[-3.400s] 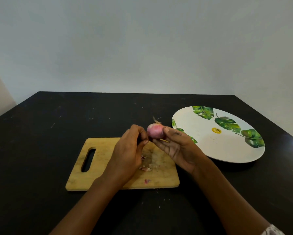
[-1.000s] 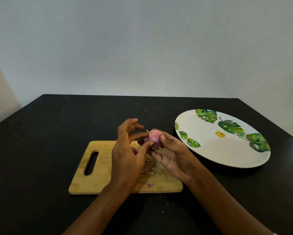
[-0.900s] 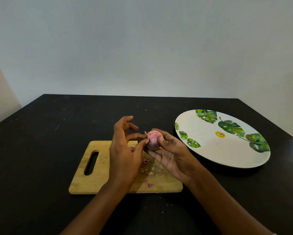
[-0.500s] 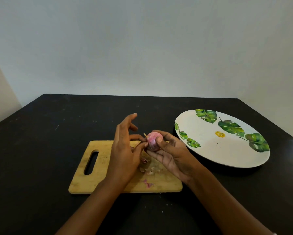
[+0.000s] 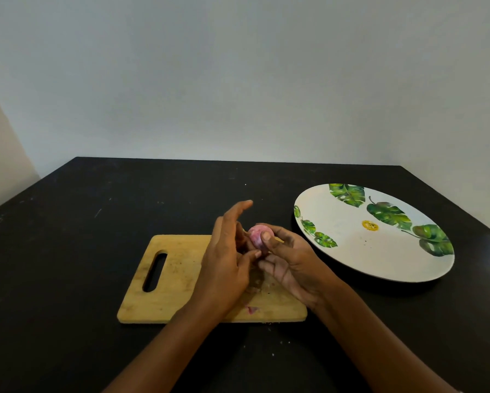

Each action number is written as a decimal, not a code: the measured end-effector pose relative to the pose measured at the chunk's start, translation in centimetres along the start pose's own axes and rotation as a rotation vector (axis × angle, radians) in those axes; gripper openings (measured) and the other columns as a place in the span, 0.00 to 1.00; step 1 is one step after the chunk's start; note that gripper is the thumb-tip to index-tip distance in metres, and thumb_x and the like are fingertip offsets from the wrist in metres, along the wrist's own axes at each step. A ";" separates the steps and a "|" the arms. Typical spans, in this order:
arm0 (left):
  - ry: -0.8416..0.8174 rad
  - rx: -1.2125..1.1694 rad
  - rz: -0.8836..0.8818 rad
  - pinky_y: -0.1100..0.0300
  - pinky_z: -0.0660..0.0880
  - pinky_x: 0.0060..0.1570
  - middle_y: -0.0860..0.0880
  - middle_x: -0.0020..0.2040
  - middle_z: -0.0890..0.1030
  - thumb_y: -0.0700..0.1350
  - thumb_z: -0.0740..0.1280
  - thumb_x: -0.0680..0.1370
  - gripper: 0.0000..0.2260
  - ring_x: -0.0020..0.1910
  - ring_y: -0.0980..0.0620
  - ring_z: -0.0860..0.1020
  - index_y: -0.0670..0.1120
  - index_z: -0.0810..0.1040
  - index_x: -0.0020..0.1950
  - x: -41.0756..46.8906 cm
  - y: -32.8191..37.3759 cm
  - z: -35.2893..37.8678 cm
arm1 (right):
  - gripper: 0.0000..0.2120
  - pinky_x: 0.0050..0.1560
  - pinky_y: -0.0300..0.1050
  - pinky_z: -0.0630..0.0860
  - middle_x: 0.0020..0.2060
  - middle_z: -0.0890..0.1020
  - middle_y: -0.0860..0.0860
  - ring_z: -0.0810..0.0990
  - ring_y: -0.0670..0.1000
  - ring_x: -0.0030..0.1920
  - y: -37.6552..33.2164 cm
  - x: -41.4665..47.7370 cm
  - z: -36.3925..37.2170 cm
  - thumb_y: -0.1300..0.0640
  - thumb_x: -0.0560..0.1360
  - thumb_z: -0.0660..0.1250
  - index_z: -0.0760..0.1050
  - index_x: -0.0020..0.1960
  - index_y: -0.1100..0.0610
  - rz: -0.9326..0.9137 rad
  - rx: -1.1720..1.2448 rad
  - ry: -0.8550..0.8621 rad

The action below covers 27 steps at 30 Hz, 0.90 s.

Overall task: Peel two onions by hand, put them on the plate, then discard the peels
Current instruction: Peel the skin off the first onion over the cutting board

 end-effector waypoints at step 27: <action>0.126 -0.189 -0.171 0.68 0.77 0.42 0.51 0.41 0.81 0.39 0.74 0.69 0.26 0.41 0.59 0.80 0.52 0.66 0.61 0.6 -0.2 -1.0 | 0.20 0.49 0.51 0.83 0.54 0.80 0.64 0.85 0.58 0.49 -0.4 0.0 0.2 0.63 0.68 0.67 0.74 0.59 0.63 -0.030 0.026 -0.001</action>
Point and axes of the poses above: each hand's wrist, its own x-axis towards the middle knuckle, its own z-axis out of the palm, y = z × x, the point moved 1 cm from there along x, towards the middle knuckle
